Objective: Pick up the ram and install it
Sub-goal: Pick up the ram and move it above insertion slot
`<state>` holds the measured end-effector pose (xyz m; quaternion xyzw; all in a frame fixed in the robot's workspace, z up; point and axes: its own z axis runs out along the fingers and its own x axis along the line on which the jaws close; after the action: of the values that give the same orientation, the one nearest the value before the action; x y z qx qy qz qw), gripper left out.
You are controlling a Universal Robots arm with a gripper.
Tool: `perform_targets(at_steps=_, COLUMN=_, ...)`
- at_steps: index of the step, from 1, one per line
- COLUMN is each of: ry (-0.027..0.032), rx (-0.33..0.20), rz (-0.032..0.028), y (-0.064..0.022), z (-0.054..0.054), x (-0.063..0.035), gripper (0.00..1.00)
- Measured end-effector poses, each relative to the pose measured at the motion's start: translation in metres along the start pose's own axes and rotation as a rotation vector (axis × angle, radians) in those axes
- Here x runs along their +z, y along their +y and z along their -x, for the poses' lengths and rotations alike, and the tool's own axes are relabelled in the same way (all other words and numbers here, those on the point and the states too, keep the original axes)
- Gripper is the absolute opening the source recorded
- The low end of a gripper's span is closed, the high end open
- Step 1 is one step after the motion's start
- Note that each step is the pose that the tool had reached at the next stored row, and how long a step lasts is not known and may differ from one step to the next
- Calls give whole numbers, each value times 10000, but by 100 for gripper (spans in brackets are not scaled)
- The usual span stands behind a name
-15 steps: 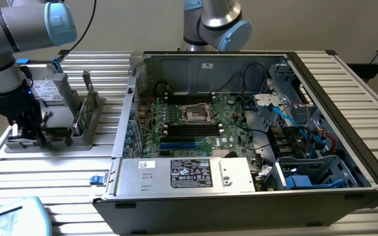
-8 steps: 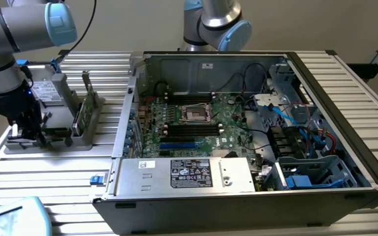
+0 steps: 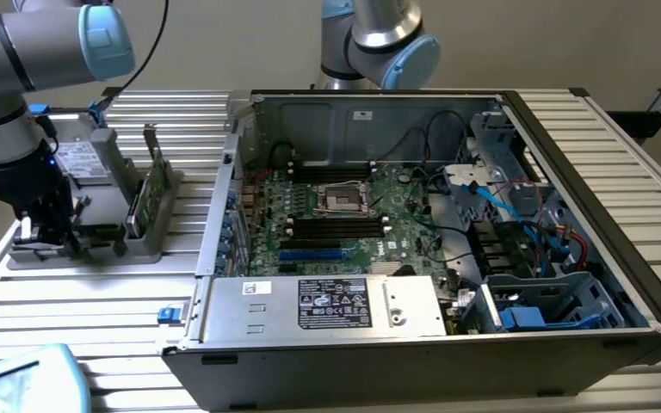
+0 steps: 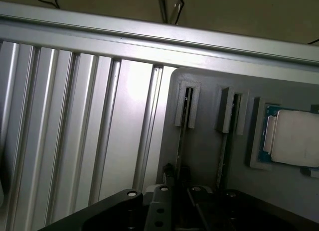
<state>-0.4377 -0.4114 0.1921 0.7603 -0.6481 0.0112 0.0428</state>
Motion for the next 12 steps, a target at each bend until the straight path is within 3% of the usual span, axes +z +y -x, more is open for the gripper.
perform_targets(at_steps=12, ry=-9, rx=1, rz=4, y=-44, z=-7, x=-3, gripper=15)
